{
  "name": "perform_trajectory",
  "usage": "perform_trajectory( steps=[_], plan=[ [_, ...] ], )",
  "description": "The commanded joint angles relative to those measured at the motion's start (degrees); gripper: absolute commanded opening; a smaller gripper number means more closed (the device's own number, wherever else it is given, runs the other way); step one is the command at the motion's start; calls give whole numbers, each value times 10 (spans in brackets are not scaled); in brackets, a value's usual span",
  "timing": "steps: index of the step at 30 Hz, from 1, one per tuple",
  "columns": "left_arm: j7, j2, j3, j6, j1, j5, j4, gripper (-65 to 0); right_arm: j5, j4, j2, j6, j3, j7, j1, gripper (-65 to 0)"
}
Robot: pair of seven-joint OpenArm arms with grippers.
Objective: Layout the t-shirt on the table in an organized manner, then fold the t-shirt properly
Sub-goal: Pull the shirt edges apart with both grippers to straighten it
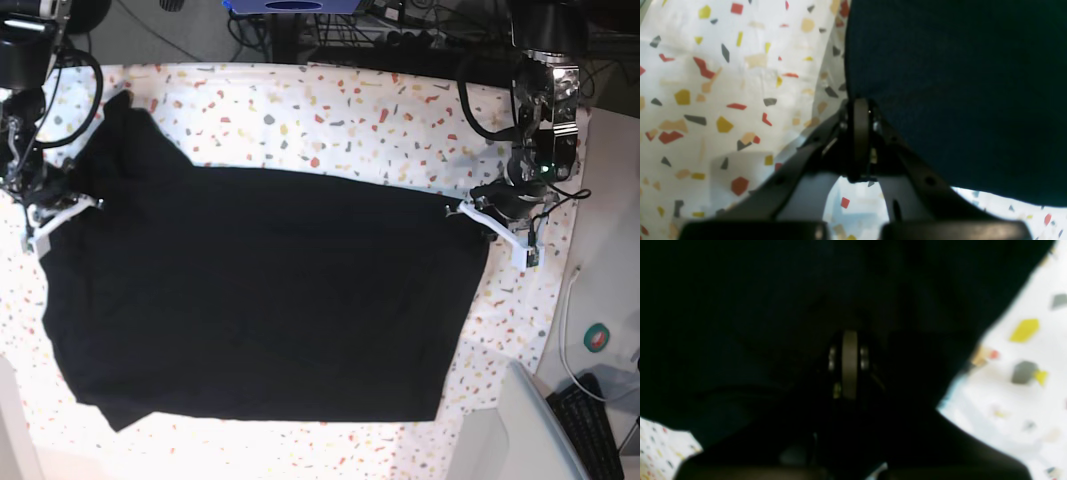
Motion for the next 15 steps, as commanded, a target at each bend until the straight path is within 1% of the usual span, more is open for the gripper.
perform_trajectory(
  steps=[1,2,3,8,13,15],
  plan=[
    [-28,-15,-4,1,-7,-1,9,-650,-22,-5,18,-10,3,-6,4,-650],
    [-35,-18,-4,1,-7,-1,6,-650,-30,-11,27,-10,3,-4,4,-650],
    [-39,-21,-4,1,-7,-1,0,-650,-41,-16,30,-10,3,-4,4,-650],
    [-42,-29,0,1,-16,-1,-30,-650,-89,-15,30,-10,3,-4,2,-650],
    [-42,-28,1,1,-19,-1,-35,-650,-95,-13,33,-10,4,-4,2,-650],
    [-42,-28,1,1,-20,-1,-31,-650,-92,26,33,-9,4,-12,-10,-650]
  ],
)
